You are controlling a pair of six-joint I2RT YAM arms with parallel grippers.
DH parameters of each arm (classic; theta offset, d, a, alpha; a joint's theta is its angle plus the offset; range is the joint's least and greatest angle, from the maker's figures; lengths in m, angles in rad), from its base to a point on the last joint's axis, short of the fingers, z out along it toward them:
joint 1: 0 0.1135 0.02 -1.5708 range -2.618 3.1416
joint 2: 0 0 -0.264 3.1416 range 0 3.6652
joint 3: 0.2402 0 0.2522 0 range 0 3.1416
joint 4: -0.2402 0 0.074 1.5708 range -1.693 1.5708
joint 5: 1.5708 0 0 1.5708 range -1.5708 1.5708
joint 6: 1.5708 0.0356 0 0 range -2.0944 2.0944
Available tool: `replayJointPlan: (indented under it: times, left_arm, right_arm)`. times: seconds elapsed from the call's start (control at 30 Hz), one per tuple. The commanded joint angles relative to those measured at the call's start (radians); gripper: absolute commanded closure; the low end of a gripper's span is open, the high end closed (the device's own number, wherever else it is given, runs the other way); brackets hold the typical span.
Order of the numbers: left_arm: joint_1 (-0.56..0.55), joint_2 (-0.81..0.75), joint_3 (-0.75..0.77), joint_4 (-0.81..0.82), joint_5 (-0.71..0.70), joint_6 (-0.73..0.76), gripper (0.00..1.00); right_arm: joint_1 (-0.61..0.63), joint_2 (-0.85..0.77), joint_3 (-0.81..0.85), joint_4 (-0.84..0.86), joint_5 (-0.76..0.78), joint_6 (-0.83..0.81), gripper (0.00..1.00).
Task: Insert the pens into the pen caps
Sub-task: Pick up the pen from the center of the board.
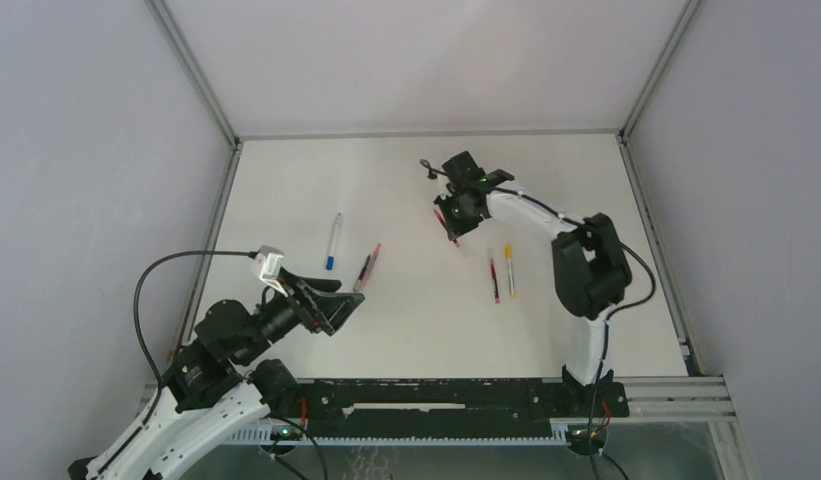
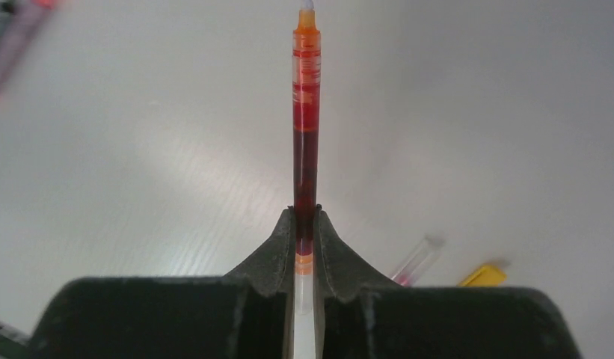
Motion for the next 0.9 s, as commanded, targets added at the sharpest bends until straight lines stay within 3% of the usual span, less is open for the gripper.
replayJointPlan:
  times: [0.0,0.27,0.5,0.67,0.87]
  left_arm:
    - [0.004,-0.022,0.017,0.029,-0.124,-0.056,0.12]
    - [0.003,-0.002,0.011,0.163,-0.121,-0.071,0.11]
    - [0.003,0.091,0.012,0.281,0.032,-0.062,0.12]
    - [0.003,0.102,0.008,0.323,0.066,-0.07,0.12]
    - [0.003,0.072,-0.001,0.375,0.059,-0.098,0.17]
  right_arm:
    - [0.008,-0.243,-0.093,0.132,-0.144,0.118,0.96]
    - [0.082,-0.604,-0.369,0.402,-0.372,0.442,0.95]
    - [0.31,-0.821,-0.514,0.685,-0.307,0.667,0.94]
    - [0.448,-0.861,-0.521,0.759,-0.208,0.71,0.94]
    - [0.528,-0.872,-0.521,0.805,-0.13,0.725,0.94]
